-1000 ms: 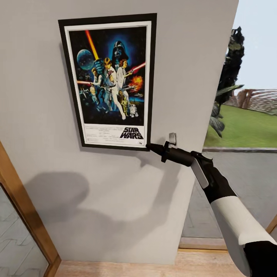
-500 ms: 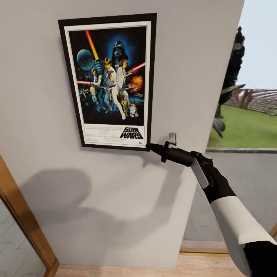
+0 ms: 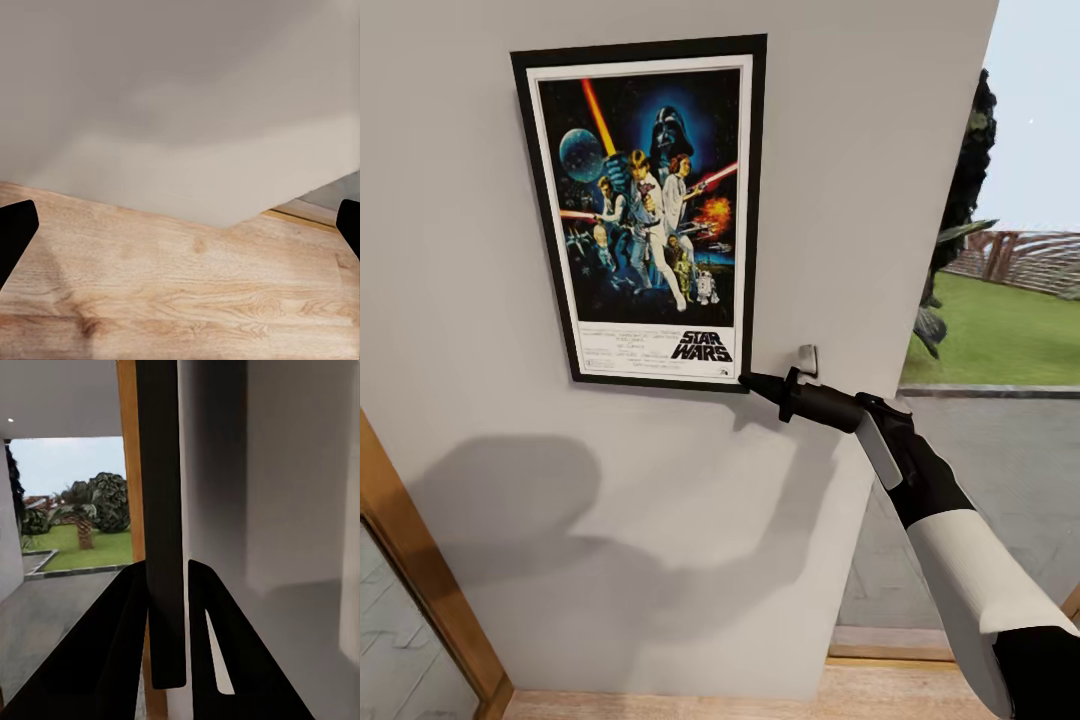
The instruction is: Pick up the poster from the kitchen countertop and hang it on one of the wall nails in the kitchen.
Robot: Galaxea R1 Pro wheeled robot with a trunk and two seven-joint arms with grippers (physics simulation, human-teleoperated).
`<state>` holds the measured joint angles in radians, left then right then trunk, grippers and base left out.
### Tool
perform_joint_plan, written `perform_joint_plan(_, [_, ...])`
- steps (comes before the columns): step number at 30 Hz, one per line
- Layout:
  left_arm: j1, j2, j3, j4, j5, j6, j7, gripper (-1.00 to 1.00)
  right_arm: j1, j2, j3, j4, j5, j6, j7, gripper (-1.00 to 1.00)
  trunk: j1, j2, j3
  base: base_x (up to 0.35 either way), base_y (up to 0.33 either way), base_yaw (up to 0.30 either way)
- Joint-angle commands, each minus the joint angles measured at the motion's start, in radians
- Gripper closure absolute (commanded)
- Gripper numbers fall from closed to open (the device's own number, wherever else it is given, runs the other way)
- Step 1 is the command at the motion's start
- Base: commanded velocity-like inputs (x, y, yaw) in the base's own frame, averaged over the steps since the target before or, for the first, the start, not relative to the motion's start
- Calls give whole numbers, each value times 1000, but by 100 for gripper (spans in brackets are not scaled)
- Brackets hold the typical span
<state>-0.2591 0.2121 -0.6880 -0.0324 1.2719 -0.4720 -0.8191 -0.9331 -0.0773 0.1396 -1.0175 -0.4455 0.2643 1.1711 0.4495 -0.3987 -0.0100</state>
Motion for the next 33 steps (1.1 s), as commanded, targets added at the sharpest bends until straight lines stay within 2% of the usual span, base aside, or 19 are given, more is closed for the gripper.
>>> perform_joint_plan(1, [0, 0, -8, 0, 7, -5, -2, -100, -1, -1, 3, 0, -12, 12, 1, 100, 0, -1, -1, 0, 0, 0])
perform_joint_plan(24, [0, 1, -8, 0, 7, -5, -2, -100, -1, -1, 3, 0, -12, 16, 1, 100, 0, -1, -1, 30, 0, 0])
perform_joint_plan(29, [15, -27, -10, 0, 6, -12, -3, -100, 14, -22, -3, 13, -32, 4, 34, 100, 0, -1, -1, 0, 0, 0])
perform_joint_plan(33, [15, -28, -10, 0, 6, -12, -3, -100, 14, -22, -3, 13, -21, 4, 57, 100, 0, -1, -1, 0, 0, 0])
